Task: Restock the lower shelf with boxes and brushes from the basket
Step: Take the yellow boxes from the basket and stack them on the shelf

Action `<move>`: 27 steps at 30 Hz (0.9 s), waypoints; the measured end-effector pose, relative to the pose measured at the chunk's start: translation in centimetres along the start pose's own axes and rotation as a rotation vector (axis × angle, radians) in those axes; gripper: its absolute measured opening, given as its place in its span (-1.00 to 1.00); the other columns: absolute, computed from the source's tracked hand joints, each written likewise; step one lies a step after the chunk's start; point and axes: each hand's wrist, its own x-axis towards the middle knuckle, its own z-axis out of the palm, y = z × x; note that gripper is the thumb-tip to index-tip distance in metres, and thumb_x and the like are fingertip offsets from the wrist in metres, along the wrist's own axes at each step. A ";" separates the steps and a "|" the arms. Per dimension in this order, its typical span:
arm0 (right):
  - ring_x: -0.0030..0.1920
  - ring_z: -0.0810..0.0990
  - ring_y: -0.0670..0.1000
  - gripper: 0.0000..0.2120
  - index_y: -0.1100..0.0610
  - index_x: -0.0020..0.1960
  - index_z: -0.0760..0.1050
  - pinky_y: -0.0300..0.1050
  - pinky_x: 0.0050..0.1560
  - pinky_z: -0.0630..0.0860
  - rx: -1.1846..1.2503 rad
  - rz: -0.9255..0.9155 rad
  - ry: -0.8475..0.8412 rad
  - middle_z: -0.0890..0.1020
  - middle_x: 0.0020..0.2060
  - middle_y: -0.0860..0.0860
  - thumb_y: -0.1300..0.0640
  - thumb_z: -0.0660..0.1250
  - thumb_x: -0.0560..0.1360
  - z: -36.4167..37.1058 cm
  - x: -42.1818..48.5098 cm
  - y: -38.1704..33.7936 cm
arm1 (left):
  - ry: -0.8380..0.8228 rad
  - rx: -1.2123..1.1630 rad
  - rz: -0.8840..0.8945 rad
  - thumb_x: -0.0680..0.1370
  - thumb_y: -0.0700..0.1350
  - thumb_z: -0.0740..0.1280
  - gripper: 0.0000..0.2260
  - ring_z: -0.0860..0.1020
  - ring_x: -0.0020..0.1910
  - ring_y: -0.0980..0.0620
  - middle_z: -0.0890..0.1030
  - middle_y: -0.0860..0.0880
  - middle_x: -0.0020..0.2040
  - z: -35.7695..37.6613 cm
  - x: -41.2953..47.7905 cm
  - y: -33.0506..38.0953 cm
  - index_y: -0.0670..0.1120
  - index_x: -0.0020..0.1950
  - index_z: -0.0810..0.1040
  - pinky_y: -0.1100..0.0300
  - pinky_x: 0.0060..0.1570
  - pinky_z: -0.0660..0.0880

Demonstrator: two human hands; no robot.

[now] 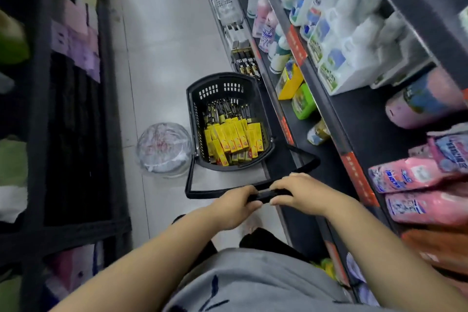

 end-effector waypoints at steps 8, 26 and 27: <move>0.08 0.36 -0.08 -0.67 -0.04 0.10 0.60 -0.27 0.09 0.27 0.228 0.157 0.421 0.50 -0.02 -0.08 -0.11 0.44 0.37 -7.2 4.4 -3.1 | -0.166 0.016 0.161 0.59 -0.15 0.19 -0.69 0.45 -0.01 -0.03 0.52 -0.15 0.12 -12.0 4.8 -0.8 -0.11 0.34 0.37 0.23 -0.19 0.27; 0.48 0.12 0.03 -0.03 0.05 0.52 0.02 -0.02 0.40 0.18 0.851 0.395 0.803 0.10 0.51 0.00 -0.13 0.50 0.31 -20.1 20.3 -4.6 | -0.179 0.286 0.098 0.50 -0.15 0.38 -0.81 0.31 -0.28 0.01 0.32 -0.04 -0.37 -33.8 17.6 1.8 -0.14 -0.28 0.46 0.18 -0.29 0.23; 0.49 0.08 0.03 -0.02 0.07 0.53 -0.02 -0.03 0.41 0.15 0.881 0.407 0.800 0.06 0.52 0.01 -0.12 0.49 0.33 -20.4 21.0 -4.8 | -0.199 0.385 0.060 0.49 -0.14 0.39 -0.81 0.34 -0.27 0.01 0.34 -0.04 -0.38 -34.6 18.3 2.3 -0.16 -0.27 0.47 0.20 -0.27 0.25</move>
